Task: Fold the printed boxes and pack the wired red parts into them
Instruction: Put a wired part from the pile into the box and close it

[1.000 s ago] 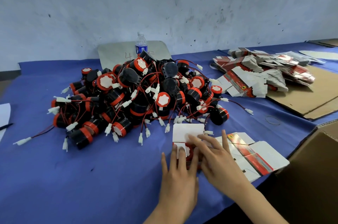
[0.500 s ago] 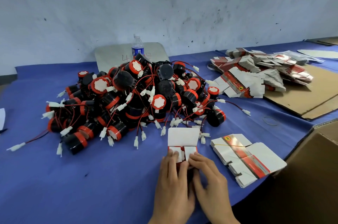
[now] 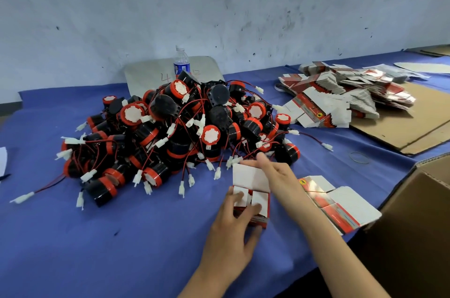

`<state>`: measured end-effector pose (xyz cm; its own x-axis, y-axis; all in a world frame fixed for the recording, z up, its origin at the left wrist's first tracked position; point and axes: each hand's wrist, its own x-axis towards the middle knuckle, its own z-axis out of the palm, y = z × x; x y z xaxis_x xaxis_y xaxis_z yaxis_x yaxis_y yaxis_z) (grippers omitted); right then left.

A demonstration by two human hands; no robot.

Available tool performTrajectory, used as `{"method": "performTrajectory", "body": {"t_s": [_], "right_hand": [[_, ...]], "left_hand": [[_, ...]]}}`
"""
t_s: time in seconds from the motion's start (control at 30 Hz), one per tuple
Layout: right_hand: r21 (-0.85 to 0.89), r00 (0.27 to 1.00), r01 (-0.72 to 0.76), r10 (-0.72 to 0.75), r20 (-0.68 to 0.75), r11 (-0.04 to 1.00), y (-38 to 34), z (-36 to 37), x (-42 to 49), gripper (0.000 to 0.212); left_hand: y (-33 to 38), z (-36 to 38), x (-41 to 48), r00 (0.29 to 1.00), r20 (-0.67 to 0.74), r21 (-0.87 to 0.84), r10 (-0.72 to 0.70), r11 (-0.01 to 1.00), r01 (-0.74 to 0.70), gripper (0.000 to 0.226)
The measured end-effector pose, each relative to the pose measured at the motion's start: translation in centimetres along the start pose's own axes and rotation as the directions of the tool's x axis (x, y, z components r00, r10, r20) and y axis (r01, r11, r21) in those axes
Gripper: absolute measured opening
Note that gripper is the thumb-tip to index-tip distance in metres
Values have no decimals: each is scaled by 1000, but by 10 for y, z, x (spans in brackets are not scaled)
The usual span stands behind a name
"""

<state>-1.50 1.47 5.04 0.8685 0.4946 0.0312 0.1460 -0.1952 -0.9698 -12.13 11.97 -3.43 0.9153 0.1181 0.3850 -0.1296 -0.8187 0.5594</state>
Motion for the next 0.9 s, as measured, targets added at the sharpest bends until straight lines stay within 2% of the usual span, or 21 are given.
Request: {"method": "performTrajectory", "body": {"t_s": [0.03,0.1,0.13,0.23,0.33,0.4,0.6,0.7,0.8,0.83,0.9], "right_hand": [[-77,999,38,-37,17,996,3,1,3,50],[-161,992,127,-127,11,979,10,0,4,33],[-159,989,151,-150,14,976,12,0,2,26],[-145,982,190,-189,19,971,19,-2,-4,22],[-67,982,184,-181,57,981,24,5,-15,29],[-40,982,185,-183,47,982,31,9,-18,22],[-143,962,273,-272,31,951,38,16,-22,32],[-123,958,282,-287,-22,952,42,19,-24,38],[-132,947,296,-308,-87,946,47,21,-24,43],[-151,945,299,-314,-87,942,50,22,-25,42],[-228,936,323,-345,-64,919,58,24,-27,37]], "left_hand": [[-3,-1,5,1000,-15,-32,4,999,-4,35],[-6,-3,15,999,-49,-85,12,996,-16,25],[-7,-4,18,998,-62,-99,12,995,-18,22],[-12,1,18,995,-95,-136,21,990,-33,17],[-13,2,19,995,-95,-159,23,987,-38,16],[-11,0,19,993,-113,-188,33,981,-54,17],[-11,-1,19,988,-153,-283,7,958,-51,31],[-13,-2,19,981,-189,-315,-45,949,-17,19],[-14,-5,19,966,-227,-367,-125,930,34,25],[-15,-6,19,957,-224,-440,-185,895,70,30],[-15,-8,20,932,-168,-640,-322,755,146,33]]}}
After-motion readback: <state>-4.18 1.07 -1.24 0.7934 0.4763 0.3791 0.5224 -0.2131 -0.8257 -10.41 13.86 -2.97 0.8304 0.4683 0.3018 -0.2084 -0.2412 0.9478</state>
